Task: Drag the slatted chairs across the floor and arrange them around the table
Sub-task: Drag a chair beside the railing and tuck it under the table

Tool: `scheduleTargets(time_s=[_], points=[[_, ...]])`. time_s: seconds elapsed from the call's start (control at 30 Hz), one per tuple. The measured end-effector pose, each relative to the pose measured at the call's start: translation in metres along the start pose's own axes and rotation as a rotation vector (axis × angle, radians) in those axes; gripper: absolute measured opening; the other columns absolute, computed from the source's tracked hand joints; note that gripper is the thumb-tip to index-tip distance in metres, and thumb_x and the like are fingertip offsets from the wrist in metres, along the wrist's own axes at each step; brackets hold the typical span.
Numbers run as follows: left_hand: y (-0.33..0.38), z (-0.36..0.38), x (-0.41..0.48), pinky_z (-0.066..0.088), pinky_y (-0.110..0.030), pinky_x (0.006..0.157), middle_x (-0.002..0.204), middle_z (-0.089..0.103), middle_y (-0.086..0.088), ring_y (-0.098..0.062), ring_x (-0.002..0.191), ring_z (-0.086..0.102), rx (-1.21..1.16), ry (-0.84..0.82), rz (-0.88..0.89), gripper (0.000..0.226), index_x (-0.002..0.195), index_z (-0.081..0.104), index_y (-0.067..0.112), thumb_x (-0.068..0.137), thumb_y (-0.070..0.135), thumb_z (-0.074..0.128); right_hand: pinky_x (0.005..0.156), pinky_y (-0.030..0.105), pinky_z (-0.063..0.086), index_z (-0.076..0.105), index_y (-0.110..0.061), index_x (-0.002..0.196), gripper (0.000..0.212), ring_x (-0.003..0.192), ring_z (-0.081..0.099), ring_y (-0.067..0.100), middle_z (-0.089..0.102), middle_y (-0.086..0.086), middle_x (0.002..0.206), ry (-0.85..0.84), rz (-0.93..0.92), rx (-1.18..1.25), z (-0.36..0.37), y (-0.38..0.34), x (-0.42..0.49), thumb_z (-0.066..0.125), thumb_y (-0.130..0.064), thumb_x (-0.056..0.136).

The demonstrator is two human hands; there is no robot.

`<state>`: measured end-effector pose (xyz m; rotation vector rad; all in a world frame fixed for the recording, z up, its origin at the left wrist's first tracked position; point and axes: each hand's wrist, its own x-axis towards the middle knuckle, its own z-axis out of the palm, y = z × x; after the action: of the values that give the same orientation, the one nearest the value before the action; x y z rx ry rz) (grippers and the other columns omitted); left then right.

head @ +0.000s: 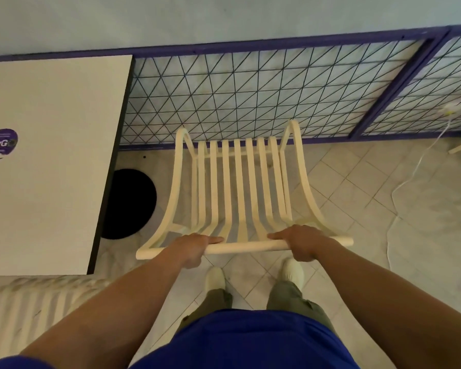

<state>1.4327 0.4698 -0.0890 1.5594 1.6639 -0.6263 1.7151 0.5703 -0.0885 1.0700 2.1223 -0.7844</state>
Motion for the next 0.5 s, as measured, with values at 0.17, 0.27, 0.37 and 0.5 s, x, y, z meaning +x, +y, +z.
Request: scheduleTargets(time_s=[0.17, 0.27, 0.37, 0.5], points=[[0.019, 0.003, 0.002, 0.053, -0.031, 0.081, 0.121, 0.060, -0.003, -0.016, 0.087, 0.056, -0.034, 0.025, -0.024, 0.088, 0.155, 0.018, 0.054, 0.096, -0.001, 0.054, 0.096, 0.032, 0.046, 0.032, -0.047, 0.152, 0.079, 0.111, 0.058, 0.021, 0.055, 0.002, 0.133, 0.011, -0.009, -0.027, -0.009, 0.019, 0.001, 0.062, -0.006, 0.092], [0.029, 0.007, 0.004, 0.054, -0.031, 0.084, 0.126, 0.059, -0.004, -0.019, 0.094, 0.061, -0.069, 0.046, -0.060, 0.088, 0.155, 0.020, 0.055, 0.096, -0.001, 0.054, 0.098, 0.034, 0.047, 0.032, -0.048, 0.151, 0.078, 0.112, 0.058, 0.021, 0.055, 0.001, 0.133, 0.002, -0.035, -0.049, -0.016, 0.030, 0.005, 0.062, -0.006, 0.093], [0.047, 0.013, 0.005, 0.051, -0.031, 0.082, 0.129, 0.058, -0.004, -0.020, 0.098, 0.061, -0.113, 0.062, -0.107, 0.089, 0.155, 0.021, 0.053, 0.095, -0.002, 0.057, 0.099, 0.036, 0.047, 0.033, -0.047, 0.152, 0.078, 0.113, 0.059, 0.022, 0.055, 0.002, 0.135, -0.012, -0.074, -0.105, -0.026, 0.043, 0.008, 0.062, -0.006, 0.093], [0.069, 0.018, 0.008, 0.052, -0.030, 0.078, 0.131, 0.058, -0.004, -0.021, 0.098, 0.062, -0.195, 0.058, -0.147, 0.089, 0.155, 0.022, 0.052, 0.095, -0.004, 0.058, 0.100, 0.039, 0.050, 0.034, -0.047, 0.152, 0.079, 0.112, 0.060, 0.025, 0.056, 0.004, 0.134, -0.040, -0.130, -0.192, -0.043, 0.059, 0.013, 0.064, -0.006, 0.091]])
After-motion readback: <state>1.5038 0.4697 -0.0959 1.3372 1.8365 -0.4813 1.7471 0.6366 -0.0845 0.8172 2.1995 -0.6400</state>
